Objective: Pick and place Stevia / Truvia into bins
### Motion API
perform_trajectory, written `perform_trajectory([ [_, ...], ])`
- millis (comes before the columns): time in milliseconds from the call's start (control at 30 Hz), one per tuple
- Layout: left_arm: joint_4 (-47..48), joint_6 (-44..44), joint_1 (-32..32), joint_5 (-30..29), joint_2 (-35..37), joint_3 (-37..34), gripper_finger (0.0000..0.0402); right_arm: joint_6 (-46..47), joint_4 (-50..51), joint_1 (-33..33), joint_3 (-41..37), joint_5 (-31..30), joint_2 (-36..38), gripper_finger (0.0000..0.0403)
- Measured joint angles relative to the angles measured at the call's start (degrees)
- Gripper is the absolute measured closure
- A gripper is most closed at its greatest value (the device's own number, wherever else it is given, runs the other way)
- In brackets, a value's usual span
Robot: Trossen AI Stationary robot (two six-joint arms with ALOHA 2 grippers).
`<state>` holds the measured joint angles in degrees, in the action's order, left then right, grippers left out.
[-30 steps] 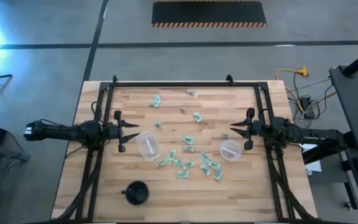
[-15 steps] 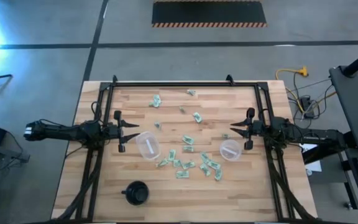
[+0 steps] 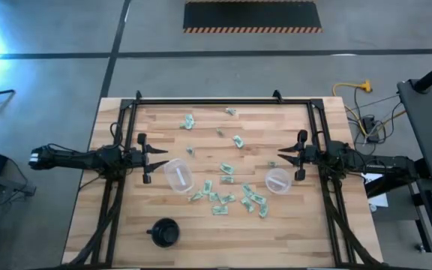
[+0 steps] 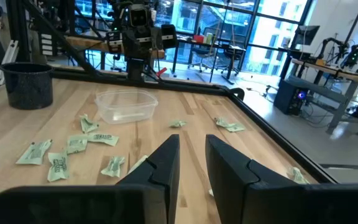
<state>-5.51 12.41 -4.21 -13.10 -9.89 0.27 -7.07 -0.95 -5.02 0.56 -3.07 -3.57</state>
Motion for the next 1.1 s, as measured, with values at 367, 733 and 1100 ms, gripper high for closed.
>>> perform_trajectory([
  [367, 0.0, 0.0, 0.0, 0.0, 0.0, 0.0, 0.0256, 0.0, 0.0, 0.0, 0.0, 0.0, 0.0, 0.0335],
  [733, 0.0, 0.0, 0.0, -0.5, 0.0, 0.0, 0.0256, 9.5, -1.9, 0.0, 0.0, 0.3, 0.0, 0.0335],
  [1100, -9.3, -5.7, 0.0, 0.1, 0.0, 0.0, 0.0256, 24.0, -9.2, 0.0, 0.0, 0.1, 0.0, 0.0335],
])
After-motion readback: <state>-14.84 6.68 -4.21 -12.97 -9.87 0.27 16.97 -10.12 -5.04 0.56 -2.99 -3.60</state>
